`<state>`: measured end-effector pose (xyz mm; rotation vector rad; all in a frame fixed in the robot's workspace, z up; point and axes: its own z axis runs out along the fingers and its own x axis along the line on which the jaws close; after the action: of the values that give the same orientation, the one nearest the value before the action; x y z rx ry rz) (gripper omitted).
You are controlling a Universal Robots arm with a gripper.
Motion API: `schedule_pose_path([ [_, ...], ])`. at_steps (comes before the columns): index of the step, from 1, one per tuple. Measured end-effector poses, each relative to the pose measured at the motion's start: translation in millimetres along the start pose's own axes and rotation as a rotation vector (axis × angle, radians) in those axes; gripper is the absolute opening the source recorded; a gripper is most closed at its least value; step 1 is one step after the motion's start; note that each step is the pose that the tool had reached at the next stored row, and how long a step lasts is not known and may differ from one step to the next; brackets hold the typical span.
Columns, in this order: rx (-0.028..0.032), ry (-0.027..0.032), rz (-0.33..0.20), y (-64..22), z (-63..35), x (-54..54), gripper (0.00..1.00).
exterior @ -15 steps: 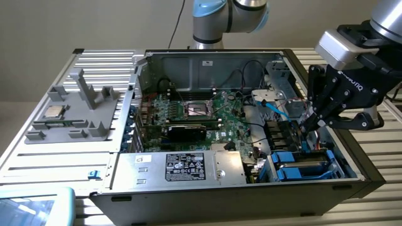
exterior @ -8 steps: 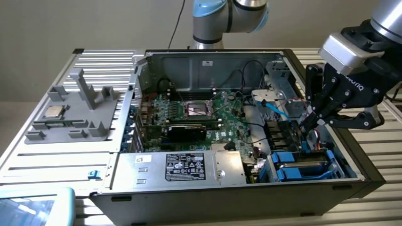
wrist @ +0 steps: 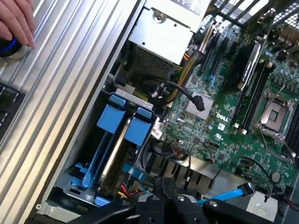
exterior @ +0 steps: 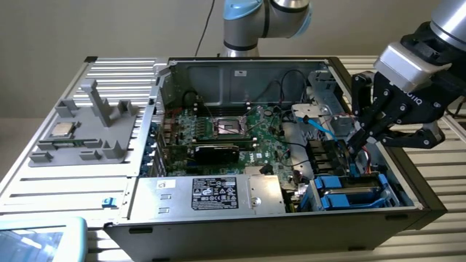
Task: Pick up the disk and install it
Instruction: 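Insert the second disk wire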
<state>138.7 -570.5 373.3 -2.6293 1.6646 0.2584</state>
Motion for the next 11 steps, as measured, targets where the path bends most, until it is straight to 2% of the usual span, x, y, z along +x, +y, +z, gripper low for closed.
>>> schedule_pose_path([
  [11,-0.0085,-0.0219,-0.168,0.0,0.0,0.1,0.11],
])
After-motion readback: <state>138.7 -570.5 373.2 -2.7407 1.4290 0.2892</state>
